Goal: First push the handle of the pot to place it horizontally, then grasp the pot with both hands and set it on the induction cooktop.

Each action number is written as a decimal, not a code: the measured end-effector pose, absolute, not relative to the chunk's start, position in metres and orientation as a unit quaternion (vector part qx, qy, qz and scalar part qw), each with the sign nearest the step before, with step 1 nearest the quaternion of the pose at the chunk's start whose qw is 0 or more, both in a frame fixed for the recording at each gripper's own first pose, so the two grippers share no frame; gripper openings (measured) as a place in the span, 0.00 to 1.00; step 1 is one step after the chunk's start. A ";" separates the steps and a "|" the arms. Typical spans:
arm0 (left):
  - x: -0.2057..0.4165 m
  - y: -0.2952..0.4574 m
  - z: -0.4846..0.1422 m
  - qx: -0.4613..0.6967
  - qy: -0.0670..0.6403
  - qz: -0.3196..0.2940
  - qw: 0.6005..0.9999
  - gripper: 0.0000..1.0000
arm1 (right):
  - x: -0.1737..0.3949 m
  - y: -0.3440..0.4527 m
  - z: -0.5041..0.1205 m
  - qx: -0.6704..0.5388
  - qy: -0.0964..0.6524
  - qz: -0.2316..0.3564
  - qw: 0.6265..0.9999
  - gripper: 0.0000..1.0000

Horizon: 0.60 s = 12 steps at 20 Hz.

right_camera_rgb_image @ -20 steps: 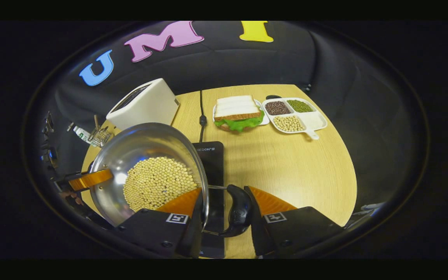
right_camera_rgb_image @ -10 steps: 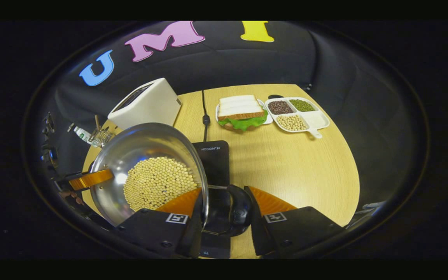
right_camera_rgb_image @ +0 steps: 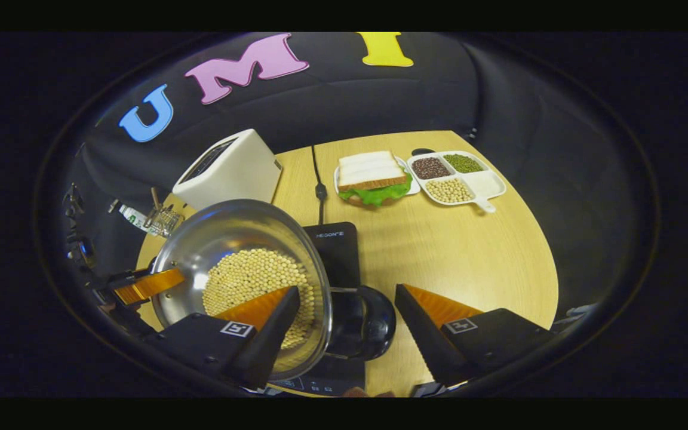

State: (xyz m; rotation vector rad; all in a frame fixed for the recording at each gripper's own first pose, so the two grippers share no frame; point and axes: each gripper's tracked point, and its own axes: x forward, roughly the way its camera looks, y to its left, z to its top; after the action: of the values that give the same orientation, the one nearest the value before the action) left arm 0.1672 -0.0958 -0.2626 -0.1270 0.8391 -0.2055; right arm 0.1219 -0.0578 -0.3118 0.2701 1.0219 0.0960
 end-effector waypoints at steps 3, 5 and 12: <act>0.162 -0.093 -0.256 -0.057 0.402 -0.091 0.909 0.96 | 0.121 -0.063 -0.299 0.119 0.469 0.037 0.874 0.99; 0.159 -0.094 -0.247 -0.068 0.390 -0.090 0.914 0.96 | 0.123 -0.066 -0.285 0.120 0.444 0.029 0.888 0.99; 0.145 -0.084 -0.181 -0.075 0.303 -0.080 0.947 0.95 | 0.119 -0.081 -0.208 0.108 0.336 -0.005 0.936 0.99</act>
State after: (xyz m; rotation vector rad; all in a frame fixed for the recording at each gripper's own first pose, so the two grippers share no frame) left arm 0.1445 -0.0840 -0.1813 -0.1527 0.6169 -0.1628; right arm 0.1188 -0.0807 -0.2084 0.2198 0.6874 -0.0105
